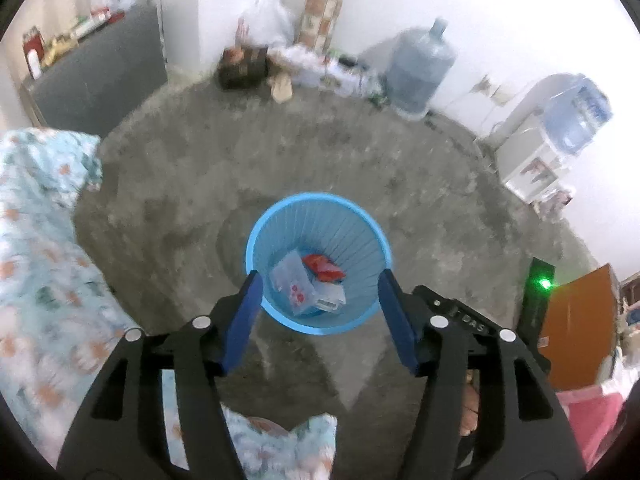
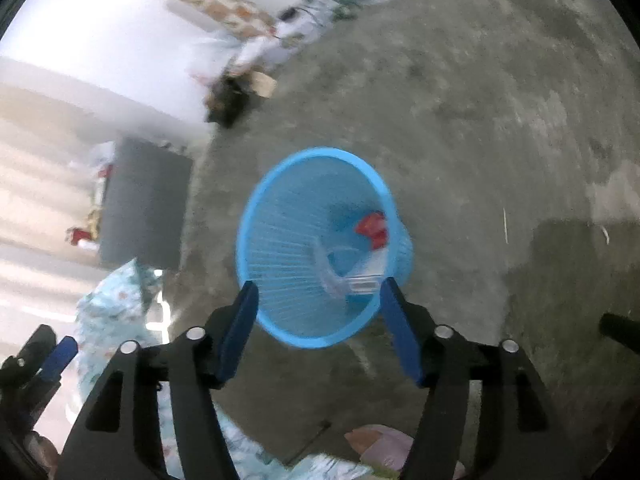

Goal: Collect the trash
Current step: 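Move both tools back over the bed toward the paper cup and tissue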

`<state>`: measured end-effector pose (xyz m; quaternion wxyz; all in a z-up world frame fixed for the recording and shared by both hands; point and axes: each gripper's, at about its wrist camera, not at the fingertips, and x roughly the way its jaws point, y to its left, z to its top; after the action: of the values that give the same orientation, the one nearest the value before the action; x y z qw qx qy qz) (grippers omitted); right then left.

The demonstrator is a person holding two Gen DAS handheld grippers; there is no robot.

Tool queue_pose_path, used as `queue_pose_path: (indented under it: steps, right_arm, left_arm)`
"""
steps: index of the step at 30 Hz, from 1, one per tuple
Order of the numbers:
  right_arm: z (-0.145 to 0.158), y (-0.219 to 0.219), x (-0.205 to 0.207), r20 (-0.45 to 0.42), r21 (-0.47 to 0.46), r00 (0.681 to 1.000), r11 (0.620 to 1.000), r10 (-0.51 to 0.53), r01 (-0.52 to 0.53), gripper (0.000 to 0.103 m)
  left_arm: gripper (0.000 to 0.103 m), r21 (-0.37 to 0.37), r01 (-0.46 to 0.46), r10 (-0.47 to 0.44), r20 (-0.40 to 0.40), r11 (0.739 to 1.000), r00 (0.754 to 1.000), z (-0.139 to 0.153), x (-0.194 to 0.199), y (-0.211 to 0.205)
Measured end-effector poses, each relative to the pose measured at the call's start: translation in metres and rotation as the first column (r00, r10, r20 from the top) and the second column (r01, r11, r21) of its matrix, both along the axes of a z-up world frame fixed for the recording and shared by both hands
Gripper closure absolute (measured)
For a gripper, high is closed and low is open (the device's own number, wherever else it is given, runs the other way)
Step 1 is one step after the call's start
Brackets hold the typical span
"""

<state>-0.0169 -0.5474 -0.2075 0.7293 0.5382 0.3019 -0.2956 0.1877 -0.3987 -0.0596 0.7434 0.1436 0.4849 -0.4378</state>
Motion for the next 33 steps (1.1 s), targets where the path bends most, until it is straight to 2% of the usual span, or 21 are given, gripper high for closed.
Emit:
queue_pose_path:
  steps: [2,5,8,11,13,15,17,21,27,31,33]
  right_arm:
    - [0.023,0.012,0.001,0.030,-0.033,0.999,0.998,0.045,-0.044,0.037]
    - [0.061,0.037,0.013,0.071,-0.095,0.984,0.983,0.166,-0.159,0.037]
    - [0.092,0.067,0.027,0.099,-0.139,0.944,0.944,0.314,-0.299,0.037]
    - [0.120,0.106,0.041,0.099,-0.185,0.889,0.886,0.447,-0.425,0.037]
    - [0.134,0.127,0.045,0.102,-0.203,0.855,0.852,0.508,-0.482,0.037]
    - [0.150,0.153,0.049,0.118,-0.222,0.806,0.807,0.580,-0.548,0.037]
    - [0.163,0.178,0.052,0.122,-0.241,0.763,0.765,0.635,-0.598,0.037]
    - [0.182,0.220,0.063,0.129,-0.251,0.676,0.684,0.725,-0.685,0.037]
    - [0.195,0.271,0.091,0.123,-0.228,0.582,0.594,0.804,-0.772,0.037]
    - [0.196,0.295,0.114,0.158,-0.173,0.544,0.566,0.824,-0.806,0.037]
    - [0.193,0.302,0.131,0.189,-0.121,0.542,0.567,0.819,-0.815,0.037]
  left_arm:
    - [0.039,-0.031,-0.009,0.010,0.027,0.999,1.000,0.024,-0.014,0.022]
    - [0.034,-0.100,-0.030,0.037,0.074,0.995,0.997,0.062,-0.039,0.067]
    - [0.032,-0.149,-0.069,0.087,0.119,0.986,0.989,0.092,-0.064,0.126]
    - [0.029,-0.196,-0.117,0.146,0.139,0.974,0.980,0.110,-0.083,0.189]
    - [0.029,-0.202,-0.160,0.193,0.156,0.966,0.969,0.115,-0.092,0.230]
    - [0.028,-0.211,-0.209,0.247,0.179,0.955,0.952,0.117,-0.100,0.272]
    - [0.028,-0.214,-0.288,0.330,0.195,0.933,0.923,0.116,-0.103,0.321]
    - [0.028,-0.225,-0.458,0.501,0.199,0.860,0.843,0.107,-0.106,0.404]
    - [0.028,-0.297,-0.648,0.699,0.110,0.702,0.707,0.092,-0.097,0.500]
    - [0.028,-0.359,-0.676,0.744,0.084,0.643,0.663,0.093,-0.087,0.535]
    - [0.028,-0.384,-0.679,0.752,0.068,0.626,0.655,0.093,-0.084,0.545]
